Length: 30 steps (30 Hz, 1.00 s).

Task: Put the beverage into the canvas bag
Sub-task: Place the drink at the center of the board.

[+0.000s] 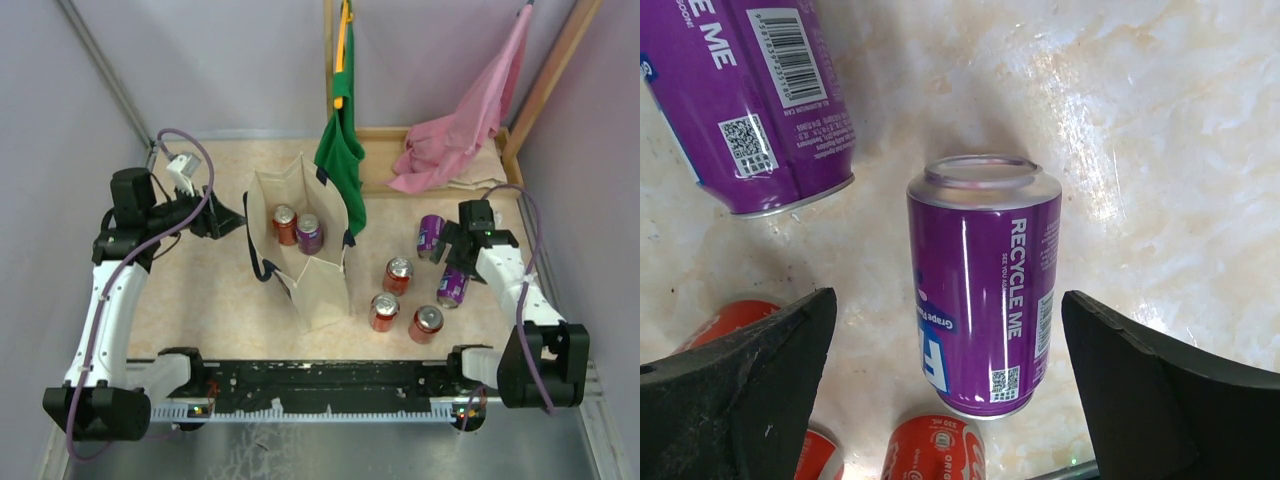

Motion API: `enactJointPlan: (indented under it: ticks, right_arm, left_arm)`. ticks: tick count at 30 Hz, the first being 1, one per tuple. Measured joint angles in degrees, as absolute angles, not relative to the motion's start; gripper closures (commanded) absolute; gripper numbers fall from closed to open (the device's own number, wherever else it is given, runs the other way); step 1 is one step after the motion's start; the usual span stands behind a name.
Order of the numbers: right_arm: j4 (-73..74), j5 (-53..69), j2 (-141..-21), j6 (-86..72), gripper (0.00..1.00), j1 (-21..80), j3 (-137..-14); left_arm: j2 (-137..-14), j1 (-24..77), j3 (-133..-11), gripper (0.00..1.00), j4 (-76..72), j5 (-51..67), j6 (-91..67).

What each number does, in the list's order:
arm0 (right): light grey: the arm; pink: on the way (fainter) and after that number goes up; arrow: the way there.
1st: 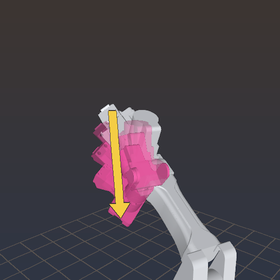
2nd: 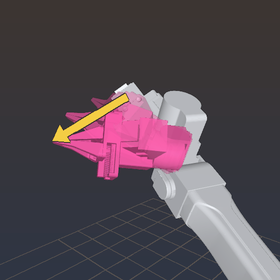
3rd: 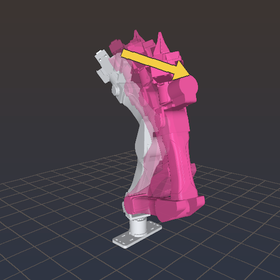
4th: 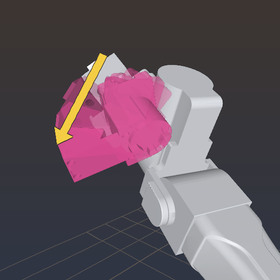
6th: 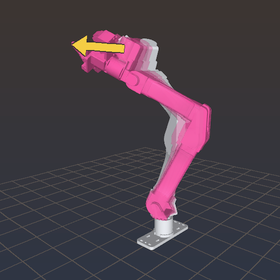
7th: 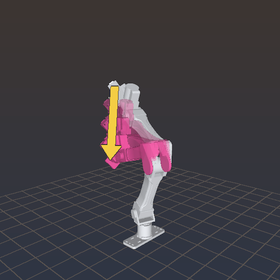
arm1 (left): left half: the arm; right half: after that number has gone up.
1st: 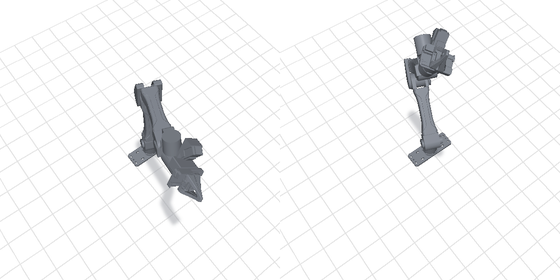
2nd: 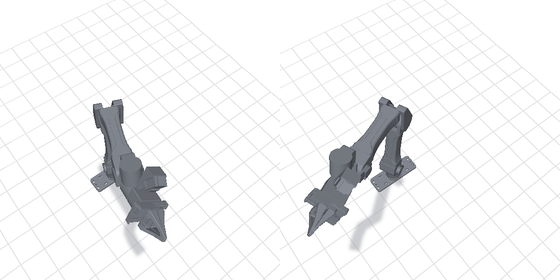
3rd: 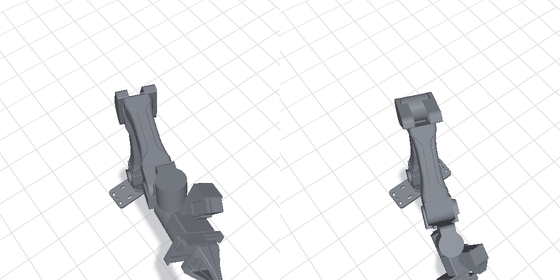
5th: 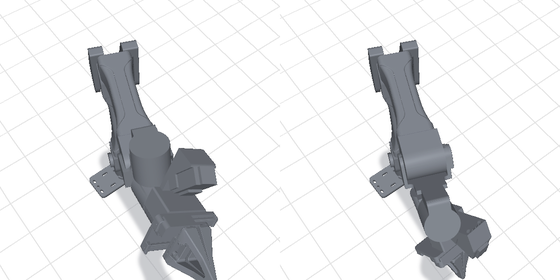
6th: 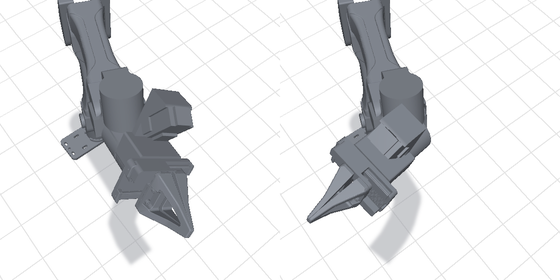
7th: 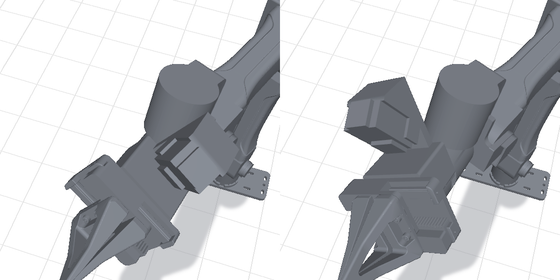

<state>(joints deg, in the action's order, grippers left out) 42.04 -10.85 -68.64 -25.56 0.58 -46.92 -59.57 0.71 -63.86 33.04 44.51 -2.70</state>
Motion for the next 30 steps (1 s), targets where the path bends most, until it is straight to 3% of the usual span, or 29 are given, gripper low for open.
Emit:
enactJointPlan:
  ticks: [30]
  right_arm:
    - [45.06, -10.81, -67.61, -25.54, 0.07, 0.58, -49.45]
  left_arm:
    - [-59.57, 0.93, -63.86, 0.30, 33.04, 44.51, -2.70]
